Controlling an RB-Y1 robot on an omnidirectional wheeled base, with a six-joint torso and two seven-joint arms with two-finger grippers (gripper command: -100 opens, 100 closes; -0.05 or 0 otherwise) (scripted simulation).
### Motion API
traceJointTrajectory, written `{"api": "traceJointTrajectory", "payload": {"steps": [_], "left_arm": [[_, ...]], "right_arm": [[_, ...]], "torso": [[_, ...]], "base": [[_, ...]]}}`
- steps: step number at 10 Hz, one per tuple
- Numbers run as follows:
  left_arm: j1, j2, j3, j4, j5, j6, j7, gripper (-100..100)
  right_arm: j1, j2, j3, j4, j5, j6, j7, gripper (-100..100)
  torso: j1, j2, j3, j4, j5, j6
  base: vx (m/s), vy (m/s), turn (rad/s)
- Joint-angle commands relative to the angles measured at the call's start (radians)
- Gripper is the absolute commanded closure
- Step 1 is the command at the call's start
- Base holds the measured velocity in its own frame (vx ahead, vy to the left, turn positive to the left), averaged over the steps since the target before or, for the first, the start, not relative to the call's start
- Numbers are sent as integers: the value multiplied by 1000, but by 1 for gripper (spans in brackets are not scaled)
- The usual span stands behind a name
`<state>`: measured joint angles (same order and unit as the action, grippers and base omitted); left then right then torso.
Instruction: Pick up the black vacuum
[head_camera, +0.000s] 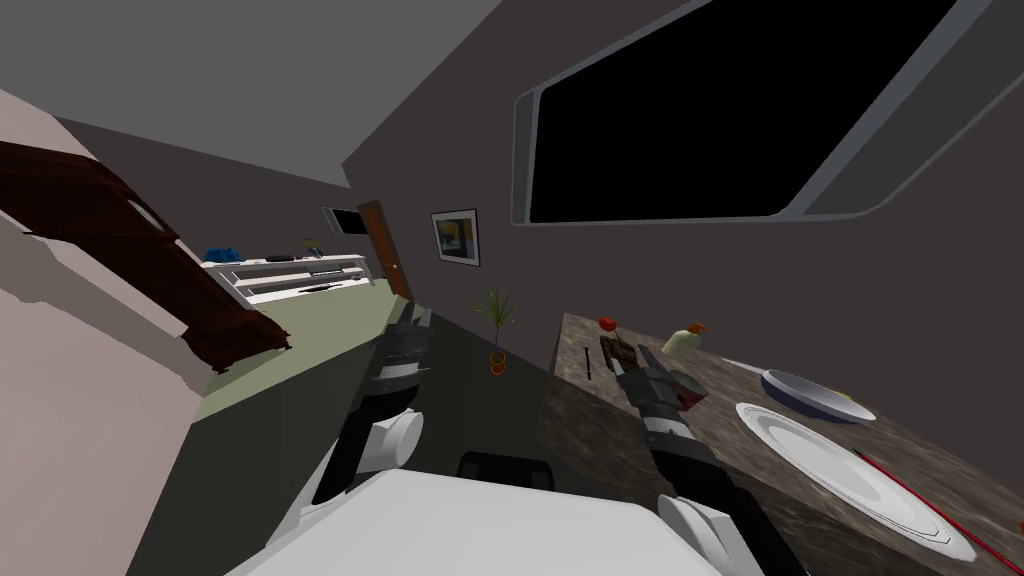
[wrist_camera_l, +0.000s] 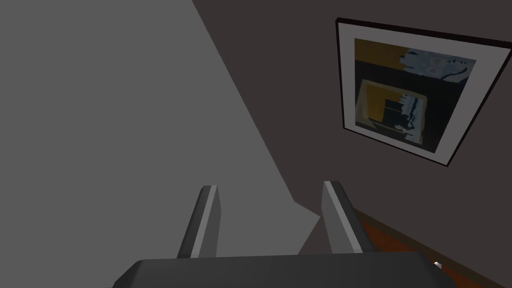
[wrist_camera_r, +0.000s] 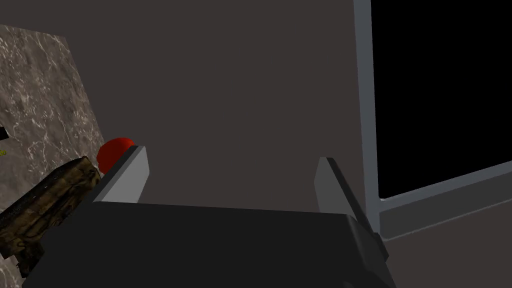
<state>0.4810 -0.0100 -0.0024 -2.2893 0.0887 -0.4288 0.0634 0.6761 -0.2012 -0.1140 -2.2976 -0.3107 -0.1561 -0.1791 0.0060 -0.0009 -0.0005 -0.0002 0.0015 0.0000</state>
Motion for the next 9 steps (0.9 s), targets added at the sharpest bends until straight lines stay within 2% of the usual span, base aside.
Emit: {"api": "traceJointTrajectory", "payload": {"steps": [1,2,3,4,5,6,8,9], "left_arm": [[0,0,0,0,0,0,0,0],[0,0,0,0,0,0,0,0],[0,0,0,0,0,0,0,0],[0,0,0,0,0,0,0,0],[0,0,0,0,0,0,0,0],[0,0,0,0,0,0,0,0],[0,0,0,0,0,0,0,0],[0,0,0,0,0,0,0,0]], "right_arm": [[34,-24,-24,6,-37,50,-50,-100],[34,-24,-24,6,-37,71,-54,-100],[58,-47,-46,11,-67,97,-94,-100],[58,-47,-46,11,-67,116,-94,-100],[82,-69,-69,16,-98,157,-135,-100],[82,-69,-69,16,-98,164,-135,-100],[129,-111,-115,26,-160,241,-203,-100],[129,-111,-115,26,-160,263,-220,-100]], "torso": [[0,0,0,0,0,0],[2,-1,-1,0,0,0],[0,-2,-1,0,0,0],[0,-2,-1,0,0,0],[-1,-1,-1,0,0,0],[-2,-2,-1,0,0,0],[-1,-1,-1,0,0,0],[-1,-4,-2,-1,0,0]], "base": [[51,132,46],[48,94,7],[46,89,20],[34,73,9],[46,69,21],[35,59,6],[66,90,7],[77,63,-4]]}}
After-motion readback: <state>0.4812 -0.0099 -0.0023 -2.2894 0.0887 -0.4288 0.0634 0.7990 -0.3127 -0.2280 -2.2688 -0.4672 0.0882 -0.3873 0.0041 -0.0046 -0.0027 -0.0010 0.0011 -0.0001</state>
